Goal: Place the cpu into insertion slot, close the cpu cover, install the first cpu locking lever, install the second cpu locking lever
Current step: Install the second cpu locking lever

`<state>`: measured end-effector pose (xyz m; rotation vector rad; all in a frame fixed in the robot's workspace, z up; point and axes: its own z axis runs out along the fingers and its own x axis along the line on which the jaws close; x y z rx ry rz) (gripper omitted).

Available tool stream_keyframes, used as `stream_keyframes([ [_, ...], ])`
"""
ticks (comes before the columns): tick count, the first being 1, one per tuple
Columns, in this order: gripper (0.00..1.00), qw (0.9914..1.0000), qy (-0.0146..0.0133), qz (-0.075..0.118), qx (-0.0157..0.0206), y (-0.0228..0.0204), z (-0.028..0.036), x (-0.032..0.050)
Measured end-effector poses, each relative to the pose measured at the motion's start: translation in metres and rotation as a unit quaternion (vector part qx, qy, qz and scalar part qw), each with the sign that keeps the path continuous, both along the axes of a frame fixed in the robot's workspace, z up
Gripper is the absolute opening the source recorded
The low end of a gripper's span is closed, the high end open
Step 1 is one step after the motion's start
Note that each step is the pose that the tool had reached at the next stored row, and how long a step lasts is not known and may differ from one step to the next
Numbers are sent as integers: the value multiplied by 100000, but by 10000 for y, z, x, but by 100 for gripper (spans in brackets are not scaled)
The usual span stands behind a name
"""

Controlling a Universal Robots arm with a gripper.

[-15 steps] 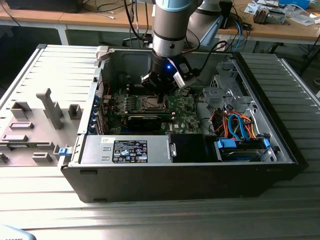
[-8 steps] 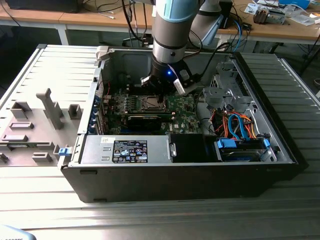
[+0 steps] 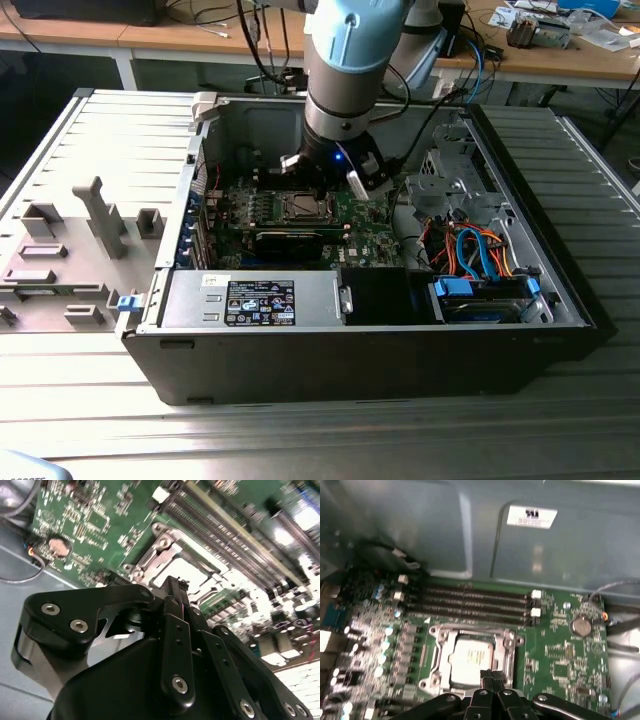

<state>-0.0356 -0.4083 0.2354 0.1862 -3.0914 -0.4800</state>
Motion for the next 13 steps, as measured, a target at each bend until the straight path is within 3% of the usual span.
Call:
stream_keyframes([
  [5, 11, 100000, -1, -3, 110, -167, -8, -45],
  [10, 11, 100000, -3, 5, 115, -234, -39, -203],
  [13, 11, 100000, -4, 1, 120, -251, -67, -292],
])
